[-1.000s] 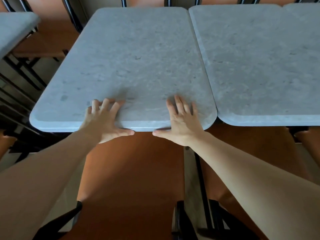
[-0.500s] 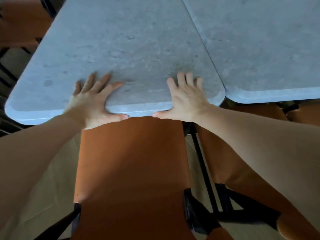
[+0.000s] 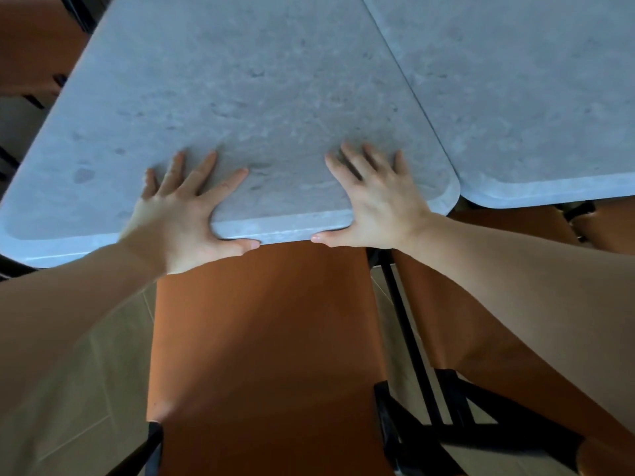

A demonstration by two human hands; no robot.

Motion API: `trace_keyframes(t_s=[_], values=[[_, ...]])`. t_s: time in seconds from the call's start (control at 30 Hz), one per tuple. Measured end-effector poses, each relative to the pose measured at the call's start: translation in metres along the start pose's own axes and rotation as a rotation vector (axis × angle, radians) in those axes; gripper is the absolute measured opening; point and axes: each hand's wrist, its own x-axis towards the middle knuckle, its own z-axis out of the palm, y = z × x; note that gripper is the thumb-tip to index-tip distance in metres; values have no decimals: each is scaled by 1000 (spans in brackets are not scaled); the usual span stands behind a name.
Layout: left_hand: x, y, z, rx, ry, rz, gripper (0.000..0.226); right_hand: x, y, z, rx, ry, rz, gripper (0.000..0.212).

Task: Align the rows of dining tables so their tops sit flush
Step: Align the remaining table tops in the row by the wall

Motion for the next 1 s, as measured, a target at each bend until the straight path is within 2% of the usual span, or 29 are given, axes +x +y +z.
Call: trace_keyframes(t_s=[1.0], values=[[0,-1,-4,-13,-12,30,117,0,3,3,19,37,-19,129]])
